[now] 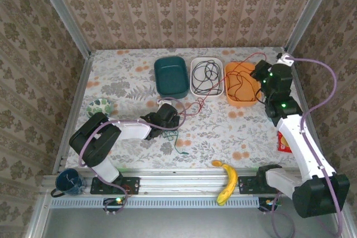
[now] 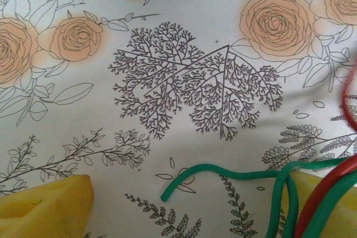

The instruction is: Untangle the cables

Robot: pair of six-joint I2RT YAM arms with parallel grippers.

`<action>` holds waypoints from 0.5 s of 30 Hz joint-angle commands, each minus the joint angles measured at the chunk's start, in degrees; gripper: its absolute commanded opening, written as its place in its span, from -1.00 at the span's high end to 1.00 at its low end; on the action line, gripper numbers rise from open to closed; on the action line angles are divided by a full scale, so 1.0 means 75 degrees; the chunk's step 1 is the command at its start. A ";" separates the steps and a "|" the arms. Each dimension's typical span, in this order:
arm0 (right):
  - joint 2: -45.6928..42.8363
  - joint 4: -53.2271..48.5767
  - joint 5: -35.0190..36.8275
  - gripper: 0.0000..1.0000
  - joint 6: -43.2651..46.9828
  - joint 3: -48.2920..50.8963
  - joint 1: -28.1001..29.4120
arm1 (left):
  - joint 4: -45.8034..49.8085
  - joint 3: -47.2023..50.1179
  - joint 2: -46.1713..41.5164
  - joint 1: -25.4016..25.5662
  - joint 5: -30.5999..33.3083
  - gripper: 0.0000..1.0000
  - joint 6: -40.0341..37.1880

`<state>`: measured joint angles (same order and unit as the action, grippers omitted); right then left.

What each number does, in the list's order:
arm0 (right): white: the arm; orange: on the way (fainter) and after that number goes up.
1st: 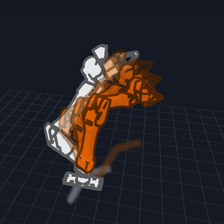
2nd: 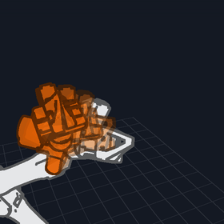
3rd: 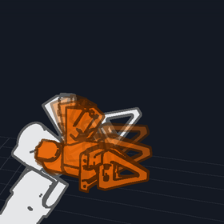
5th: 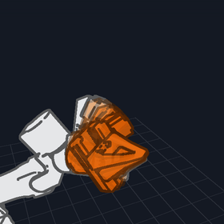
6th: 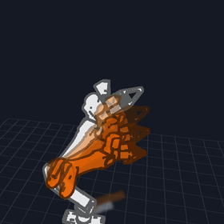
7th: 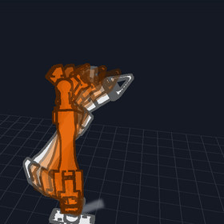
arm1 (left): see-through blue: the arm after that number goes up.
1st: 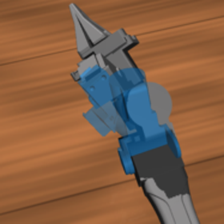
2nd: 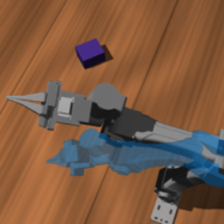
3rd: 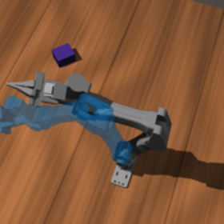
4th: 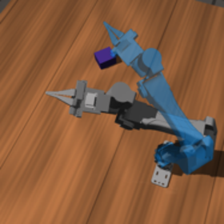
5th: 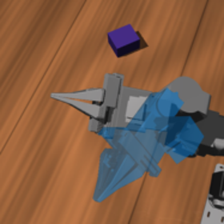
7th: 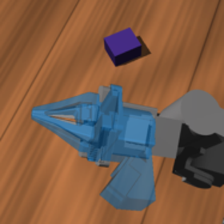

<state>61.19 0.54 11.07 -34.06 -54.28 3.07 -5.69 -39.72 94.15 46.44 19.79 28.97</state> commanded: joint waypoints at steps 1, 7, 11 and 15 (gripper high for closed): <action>-0.0069 0.0440 -0.0325 1.00 -0.0462 -0.0225 -0.0287 | 0.0190 0.0094 0.0117 -0.0080 0.0115 -0.74 0.0198; 0.0204 0.0909 -0.1541 1.00 -0.0684 -0.0408 -0.0778 | 0.0185 0.0104 0.0127 -0.0089 0.0115 -0.74 0.0216; 0.0509 0.1165 -0.2422 1.00 -0.0773 -0.0596 -0.0855 | 0.0151 0.0094 0.0150 -0.0107 0.0074 -0.73 0.0205; 0.1016 0.0591 -0.3281 1.00 -0.0743 -0.0954 -0.0499 | -0.0034 0.0128 0.0185 -0.0104 -0.0087 -0.73 0.0096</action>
<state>67.11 5.23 -6.39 -38.85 -59.31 -2.46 -5.80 -39.72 94.48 46.02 19.79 29.61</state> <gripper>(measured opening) 0.065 0.866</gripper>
